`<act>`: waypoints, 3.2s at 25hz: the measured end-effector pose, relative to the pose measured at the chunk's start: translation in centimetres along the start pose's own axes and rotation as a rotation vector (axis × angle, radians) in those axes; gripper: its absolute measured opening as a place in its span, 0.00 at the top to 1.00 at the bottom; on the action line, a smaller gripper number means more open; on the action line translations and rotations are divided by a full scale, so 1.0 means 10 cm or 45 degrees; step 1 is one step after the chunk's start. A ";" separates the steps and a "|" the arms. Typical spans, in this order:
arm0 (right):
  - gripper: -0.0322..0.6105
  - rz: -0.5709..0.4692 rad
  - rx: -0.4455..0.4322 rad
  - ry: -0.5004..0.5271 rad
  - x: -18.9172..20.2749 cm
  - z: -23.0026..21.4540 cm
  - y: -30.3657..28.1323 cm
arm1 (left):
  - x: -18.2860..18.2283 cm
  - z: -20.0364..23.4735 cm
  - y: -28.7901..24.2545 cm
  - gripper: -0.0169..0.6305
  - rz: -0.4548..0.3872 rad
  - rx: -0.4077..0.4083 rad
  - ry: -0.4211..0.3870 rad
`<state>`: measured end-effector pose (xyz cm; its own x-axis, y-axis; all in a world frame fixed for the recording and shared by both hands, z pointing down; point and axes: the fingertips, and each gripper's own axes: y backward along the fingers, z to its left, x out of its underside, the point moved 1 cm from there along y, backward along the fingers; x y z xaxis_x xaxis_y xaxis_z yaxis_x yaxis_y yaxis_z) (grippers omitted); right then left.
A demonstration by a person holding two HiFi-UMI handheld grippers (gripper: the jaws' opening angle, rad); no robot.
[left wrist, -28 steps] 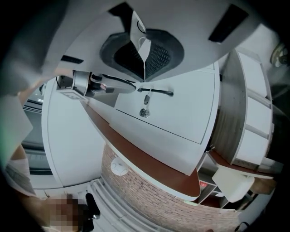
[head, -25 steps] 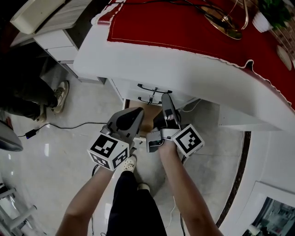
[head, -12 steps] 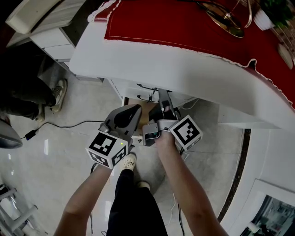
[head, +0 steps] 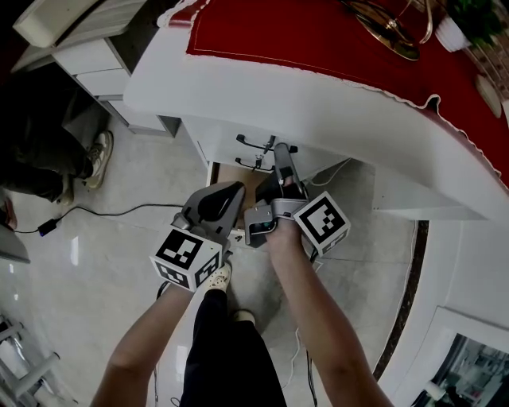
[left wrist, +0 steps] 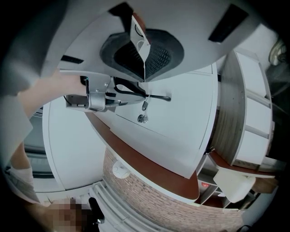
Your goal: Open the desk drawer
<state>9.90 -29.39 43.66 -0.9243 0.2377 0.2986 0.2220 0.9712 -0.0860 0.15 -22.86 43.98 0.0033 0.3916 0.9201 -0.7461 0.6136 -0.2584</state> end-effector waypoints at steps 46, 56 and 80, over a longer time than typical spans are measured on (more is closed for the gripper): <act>0.85 0.040 0.047 0.055 0.56 0.06 1.18 | 0.18 -0.58 1.08 0.95 0.085 -0.032 -0.016; 0.85 0.037 0.115 0.054 0.72 -0.20 1.28 | 0.35 -0.52 1.16 0.95 0.100 -0.037 -0.003; 0.83 0.142 0.291 0.267 0.88 -0.56 1.38 | 0.45 -0.62 1.09 0.95 0.130 -0.025 -0.027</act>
<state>6.59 -13.83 50.41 -0.8090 0.3628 0.4624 0.2207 0.9167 -0.3332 -3.82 -10.21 43.45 -0.0860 0.4385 0.8946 -0.7288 0.5846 -0.3565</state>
